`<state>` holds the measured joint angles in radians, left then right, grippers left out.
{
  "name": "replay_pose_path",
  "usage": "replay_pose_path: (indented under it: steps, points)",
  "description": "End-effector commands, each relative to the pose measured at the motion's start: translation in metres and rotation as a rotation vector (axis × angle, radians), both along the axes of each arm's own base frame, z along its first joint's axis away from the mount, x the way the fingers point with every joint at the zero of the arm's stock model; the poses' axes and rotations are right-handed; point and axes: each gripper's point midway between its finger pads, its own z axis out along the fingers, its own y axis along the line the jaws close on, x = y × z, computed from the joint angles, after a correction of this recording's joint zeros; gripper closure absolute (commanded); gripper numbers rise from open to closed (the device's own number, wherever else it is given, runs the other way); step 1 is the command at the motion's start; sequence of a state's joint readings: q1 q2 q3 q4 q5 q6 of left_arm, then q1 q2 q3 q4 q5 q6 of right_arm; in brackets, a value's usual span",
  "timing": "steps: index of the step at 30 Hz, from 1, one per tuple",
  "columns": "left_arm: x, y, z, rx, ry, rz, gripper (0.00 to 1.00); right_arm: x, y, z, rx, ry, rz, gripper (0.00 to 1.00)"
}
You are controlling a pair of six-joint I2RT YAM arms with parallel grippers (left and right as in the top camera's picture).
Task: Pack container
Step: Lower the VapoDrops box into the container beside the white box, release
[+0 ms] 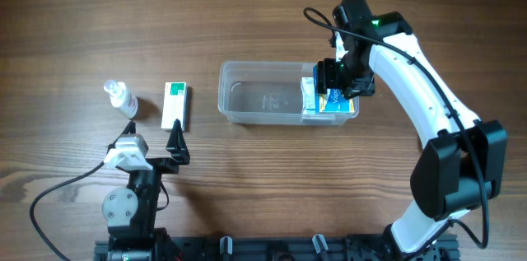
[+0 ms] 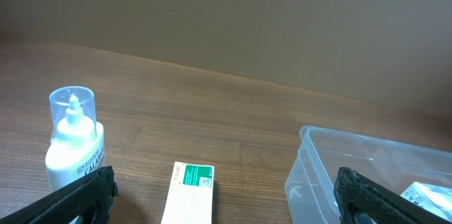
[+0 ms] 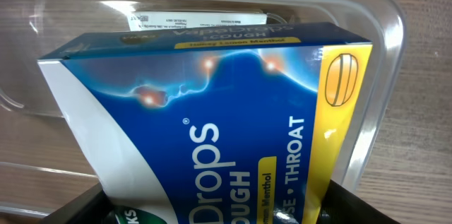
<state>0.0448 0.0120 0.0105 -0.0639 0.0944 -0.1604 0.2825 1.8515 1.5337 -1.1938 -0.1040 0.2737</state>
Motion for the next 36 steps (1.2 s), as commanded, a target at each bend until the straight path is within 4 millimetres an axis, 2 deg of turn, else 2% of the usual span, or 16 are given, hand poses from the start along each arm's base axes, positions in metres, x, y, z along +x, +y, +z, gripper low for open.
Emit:
replay_pose_path:
  steps: [1,8,15,26,32,34,36]
  points:
    - [0.000,0.000,-0.002,0.019,0.002,-0.001,0.00,0.001,0.001,-0.006,-0.009,-0.001,0.041,0.27]
    - [0.000,0.000,-0.002,0.019,0.002,-0.001,0.00,0.005,0.002,-0.006,-0.004,-0.016,0.039,0.24]
    - [0.000,0.000,-0.002,0.019,0.002,-0.001,0.00,-0.004,0.001,-0.006,-0.006,0.026,0.013,0.24]
    - [0.000,0.000,-0.002,0.019,0.002,-0.001,0.00,-0.003,0.003,-0.006,0.003,0.025,-0.012,0.18]
    - [0.000,0.000,-0.002,0.019,0.002,-0.001,0.00,0.005,0.005,-0.005,0.011,-0.009,-0.012,0.14]
    - [0.000,0.000,-0.002,0.019,0.002,-0.001,0.00,0.016,0.003,0.002,0.016,-0.048,-0.019,0.11]
    - [0.000,0.000,-0.002,0.019,0.002,-0.001,0.00,0.025,-0.007,0.015,0.001,-0.077,-0.042,0.10]
